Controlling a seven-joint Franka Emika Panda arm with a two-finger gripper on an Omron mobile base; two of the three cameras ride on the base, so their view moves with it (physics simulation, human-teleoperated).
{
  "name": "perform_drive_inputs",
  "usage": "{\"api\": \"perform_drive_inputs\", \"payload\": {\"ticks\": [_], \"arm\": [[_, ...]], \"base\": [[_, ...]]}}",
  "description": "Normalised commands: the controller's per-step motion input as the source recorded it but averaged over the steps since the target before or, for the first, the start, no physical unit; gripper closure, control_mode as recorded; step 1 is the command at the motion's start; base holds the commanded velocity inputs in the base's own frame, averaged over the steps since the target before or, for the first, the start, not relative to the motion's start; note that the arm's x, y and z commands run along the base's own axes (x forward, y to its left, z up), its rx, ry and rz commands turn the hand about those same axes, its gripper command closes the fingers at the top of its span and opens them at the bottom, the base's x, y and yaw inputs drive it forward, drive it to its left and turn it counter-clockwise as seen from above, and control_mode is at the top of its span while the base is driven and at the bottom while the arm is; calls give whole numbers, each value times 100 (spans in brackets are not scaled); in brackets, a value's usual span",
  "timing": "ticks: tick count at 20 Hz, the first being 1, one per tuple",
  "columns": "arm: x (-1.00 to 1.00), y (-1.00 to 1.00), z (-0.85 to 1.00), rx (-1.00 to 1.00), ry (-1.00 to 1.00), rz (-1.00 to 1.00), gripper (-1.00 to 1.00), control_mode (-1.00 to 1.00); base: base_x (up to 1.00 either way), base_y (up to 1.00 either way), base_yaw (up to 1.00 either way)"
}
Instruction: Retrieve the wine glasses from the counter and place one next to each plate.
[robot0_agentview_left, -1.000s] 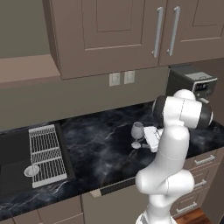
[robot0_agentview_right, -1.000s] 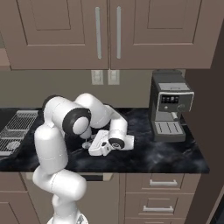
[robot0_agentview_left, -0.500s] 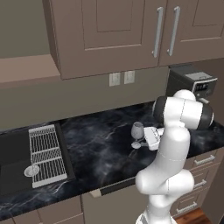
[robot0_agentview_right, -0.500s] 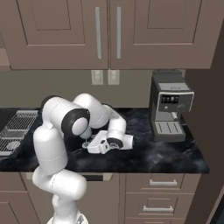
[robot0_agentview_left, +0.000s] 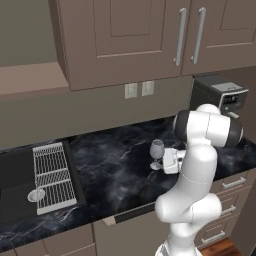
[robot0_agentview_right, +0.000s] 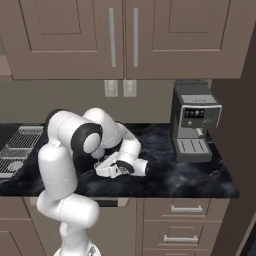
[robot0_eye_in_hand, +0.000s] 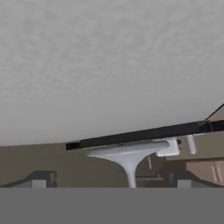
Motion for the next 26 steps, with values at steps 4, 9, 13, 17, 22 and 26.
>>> {"api": "perform_drive_inputs", "payload": {"ticks": [4,9,13,17,22,26], "arm": [[25,0,-2,0,0,-8,-100,-100],[5,0,-14,0,0,-5,-100,-100],[0,10,-17,0,0,-3,-100,-100],[7,0,0,0,0,-4,-100,-100],[12,13,-6,0,0,-2,-100,-100],[21,40,-26,0,0,-2,100,-100]], "base": [[0,0,0],[0,0,0],[0,0,0],[0,0,0],[0,0,0],[0,0,0]]}}
